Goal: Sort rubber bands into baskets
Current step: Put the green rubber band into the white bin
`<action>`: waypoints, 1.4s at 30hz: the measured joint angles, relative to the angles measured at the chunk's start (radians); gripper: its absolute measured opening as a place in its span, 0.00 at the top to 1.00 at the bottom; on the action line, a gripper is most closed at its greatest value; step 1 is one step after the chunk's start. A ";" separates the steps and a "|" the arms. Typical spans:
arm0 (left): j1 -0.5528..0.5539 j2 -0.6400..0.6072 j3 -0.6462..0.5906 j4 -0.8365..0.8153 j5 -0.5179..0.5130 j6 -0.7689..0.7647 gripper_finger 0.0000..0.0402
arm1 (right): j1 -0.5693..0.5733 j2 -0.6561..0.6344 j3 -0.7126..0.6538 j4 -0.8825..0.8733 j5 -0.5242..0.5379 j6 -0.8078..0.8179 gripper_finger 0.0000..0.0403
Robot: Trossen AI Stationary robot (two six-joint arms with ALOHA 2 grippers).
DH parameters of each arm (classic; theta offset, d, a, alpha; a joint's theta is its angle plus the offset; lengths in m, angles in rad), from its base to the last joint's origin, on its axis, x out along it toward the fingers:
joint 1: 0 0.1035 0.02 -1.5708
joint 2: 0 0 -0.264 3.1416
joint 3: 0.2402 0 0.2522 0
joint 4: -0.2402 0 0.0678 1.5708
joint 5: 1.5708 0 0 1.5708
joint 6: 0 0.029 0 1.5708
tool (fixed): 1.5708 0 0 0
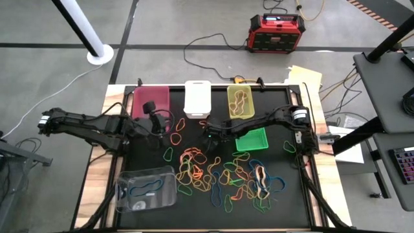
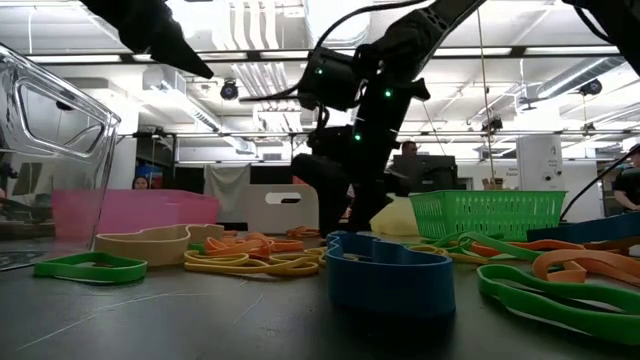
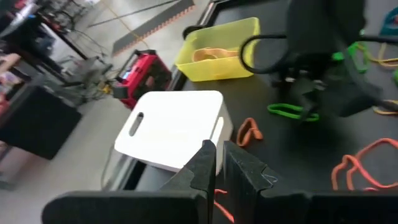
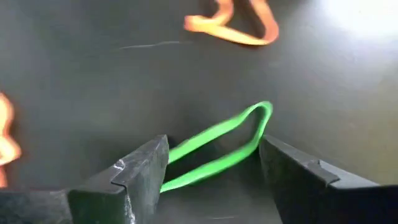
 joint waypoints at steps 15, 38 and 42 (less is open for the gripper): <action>0.096 0.000 0.000 0.055 -0.023 0.248 0.96 | -0.050 -0.012 -0.033 0.034 -0.146 -0.297 0.90; 0.276 -0.053 0.000 0.055 0.159 0.279 0.96 | -0.317 -0.215 -0.014 0.371 -0.640 -0.680 0.98; 0.276 -0.055 0.000 0.055 0.167 0.246 0.96 | -0.355 -0.183 0.004 0.503 -0.632 -0.712 0.98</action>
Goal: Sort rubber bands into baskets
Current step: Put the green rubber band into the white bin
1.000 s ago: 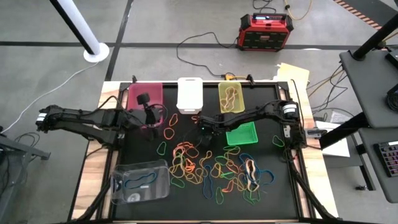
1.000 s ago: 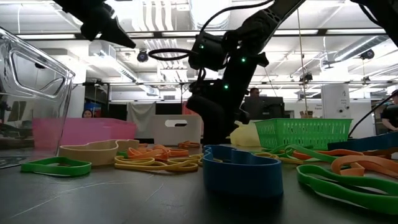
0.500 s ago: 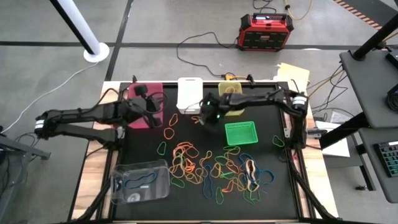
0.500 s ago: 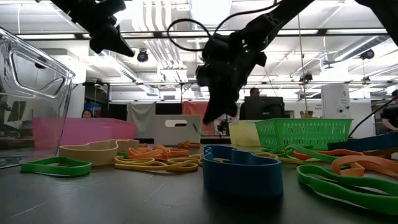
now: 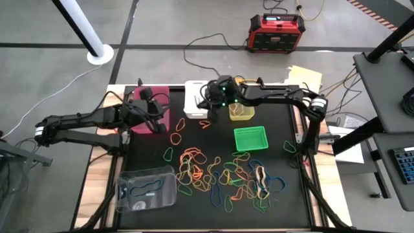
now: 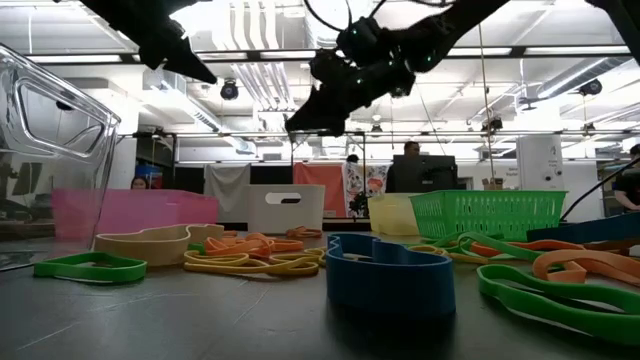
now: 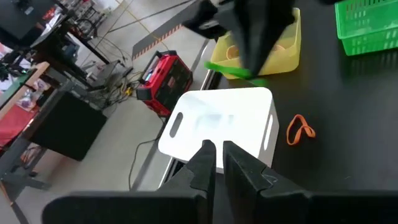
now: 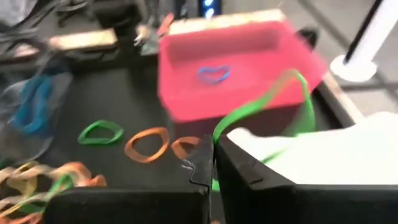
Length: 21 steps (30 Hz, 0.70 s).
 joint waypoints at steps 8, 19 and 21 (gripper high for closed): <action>0.000 0.008 0.000 0.002 0.007 -0.026 0.96 | -0.078 0.112 0.037 0.078 0.015 0.099 0.98; 0.000 0.024 -0.019 0.002 0.007 -0.057 0.96 | -0.105 0.153 0.085 0.036 0.008 0.160 0.78; 0.000 0.026 -0.019 0.000 0.007 -0.057 0.96 | -0.104 0.150 0.096 0.010 -0.007 0.169 0.74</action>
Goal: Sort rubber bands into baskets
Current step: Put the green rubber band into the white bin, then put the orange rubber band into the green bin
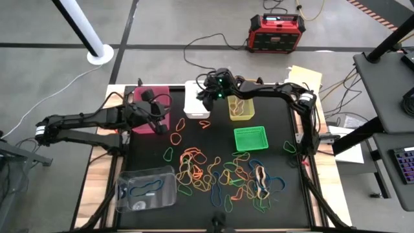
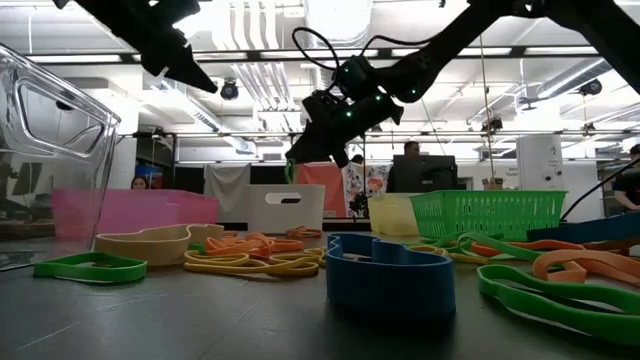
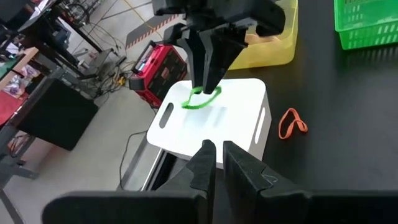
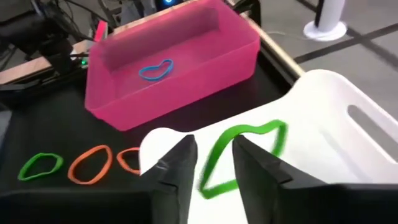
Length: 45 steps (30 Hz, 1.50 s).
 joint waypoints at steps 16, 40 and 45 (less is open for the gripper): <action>0.000 0.000 0.000 0.001 0.031 -0.007 0.96 | 0.002 -0.015 0.034 -0.106 -0.005 0.024 0.57; -0.001 -0.002 0.000 -0.085 0.059 -0.087 0.96 | 0.354 -0.079 -0.041 -0.378 0.487 0.051 0.65; -0.001 -0.002 0.000 -0.084 0.059 -0.086 0.96 | 0.385 -0.067 -0.096 -0.358 0.670 0.185 0.64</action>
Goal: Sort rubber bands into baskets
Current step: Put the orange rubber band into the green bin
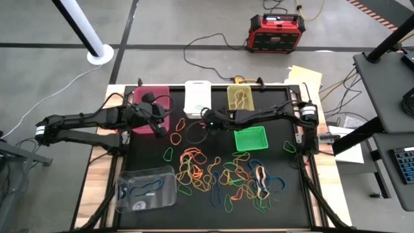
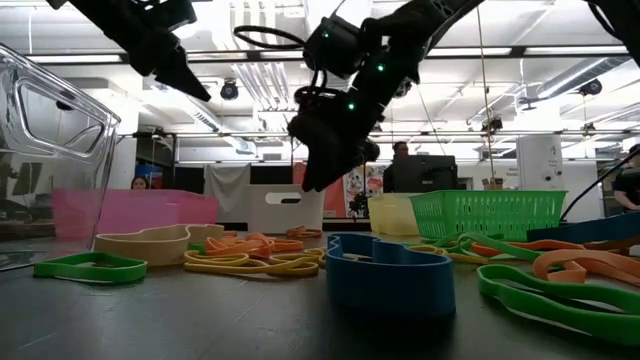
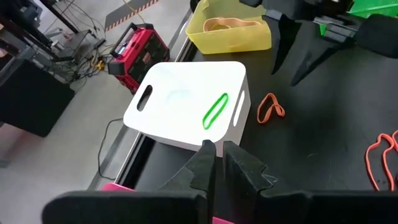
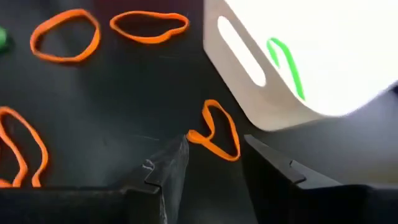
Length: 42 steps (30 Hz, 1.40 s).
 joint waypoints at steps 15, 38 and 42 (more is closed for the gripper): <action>0.000 0.002 0.000 0.014 0.000 -0.007 0.96 | -0.006 0.136 -0.035 0.170 0.024 0.142 0.64; 0.000 0.002 0.000 0.018 -0.001 -0.011 0.96 | -0.018 0.091 -0.020 0.080 -0.066 0.101 0.98; 0.000 0.002 0.000 0.018 -0.001 -0.011 0.96 | -0.007 0.004 -0.020 -0.017 -0.131 0.074 0.98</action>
